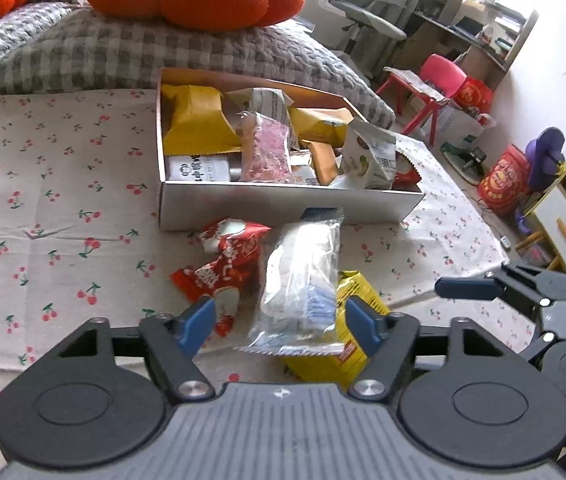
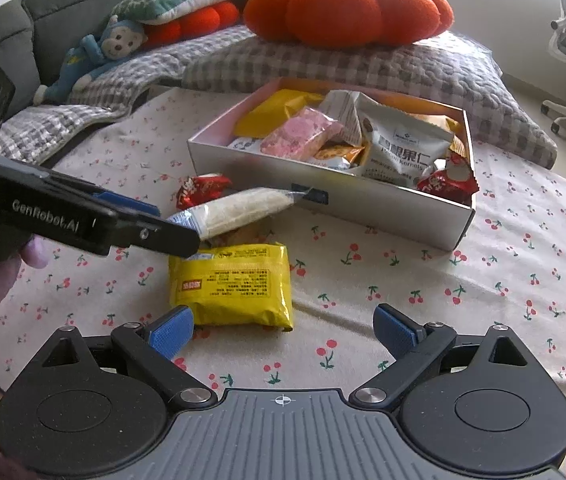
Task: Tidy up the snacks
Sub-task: 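Move the left gripper to a clear wrapped bar while the right approaches a yellow biscuit pack, then grasp the clear wrapped bar with the left gripper while the right grasps the yellow pack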
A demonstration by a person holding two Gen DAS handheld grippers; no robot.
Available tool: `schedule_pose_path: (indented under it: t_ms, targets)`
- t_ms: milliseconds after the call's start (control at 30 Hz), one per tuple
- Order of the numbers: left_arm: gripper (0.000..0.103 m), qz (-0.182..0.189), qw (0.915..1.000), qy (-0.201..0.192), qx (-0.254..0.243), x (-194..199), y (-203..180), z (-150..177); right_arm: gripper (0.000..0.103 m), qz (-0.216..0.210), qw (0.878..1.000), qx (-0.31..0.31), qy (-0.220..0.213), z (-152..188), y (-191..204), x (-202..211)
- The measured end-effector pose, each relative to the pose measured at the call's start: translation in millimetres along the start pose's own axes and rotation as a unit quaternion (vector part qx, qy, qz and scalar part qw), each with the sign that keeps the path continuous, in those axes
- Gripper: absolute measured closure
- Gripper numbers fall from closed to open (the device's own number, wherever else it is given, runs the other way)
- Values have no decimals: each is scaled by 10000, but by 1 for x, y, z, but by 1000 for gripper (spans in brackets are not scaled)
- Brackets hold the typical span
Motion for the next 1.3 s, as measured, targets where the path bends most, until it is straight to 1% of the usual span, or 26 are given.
schedule_pose_path:
  t_ms: [67, 167, 233, 333, 600, 733, 933, 1067, 1233, 1300]
  targets:
    - [53, 65, 10000, 59, 12, -4, -1, -2, 5, -2, 10000, -22, 34, 1, -1, -1]
    - [61, 78, 9999, 66, 64, -7, -1, -4, 5, -17, 10000, -44, 78, 1, -1, -4]
    - [64, 79, 9999, 47, 47, -9, -1, -5, 5, -34, 9999, -38, 109, 1, 0, -5]
    - [67, 50, 10000, 43, -68, -8, -4, -5, 5, -68, 9999, -2, 136, 0, 2, -7]
    - [69, -52, 9997, 82, -243, -3, -4, -1, 5, -71, 9994, 49, 343, -3, 7, -23]
    - [69, -141, 9994, 115, -277, 6, 3, 4, 5, -78, 9989, 132, 434, -4, 12, -29]
    - [69, -243, 9995, 120, -182, 24, 20, 18, 5, -97, 9979, 353, 534, -7, 24, -35]
    - [69, -344, 9988, 244, -261, 34, 31, 32, 5, -147, 9953, 707, 640, -8, 34, -36]
    - [68, -341, 9979, 320, -457, 44, 38, 42, 5, -129, 9888, 1282, 756, -5, 43, -37]
    - [65, -318, 9977, 340, -499, 46, 39, 45, 5, -93, 9858, 1500, 754, -4, 45, -39]
Point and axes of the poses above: each gripper's, at about its wrist camera, not at the fingertips, and x roughly against the way its jaws point, y to its left, z to its underside, the point moved 4 cm from there along -x, roughly the way its jaws point, and after that the axes turned 7 degrees about -x, right-handed, at the moved point
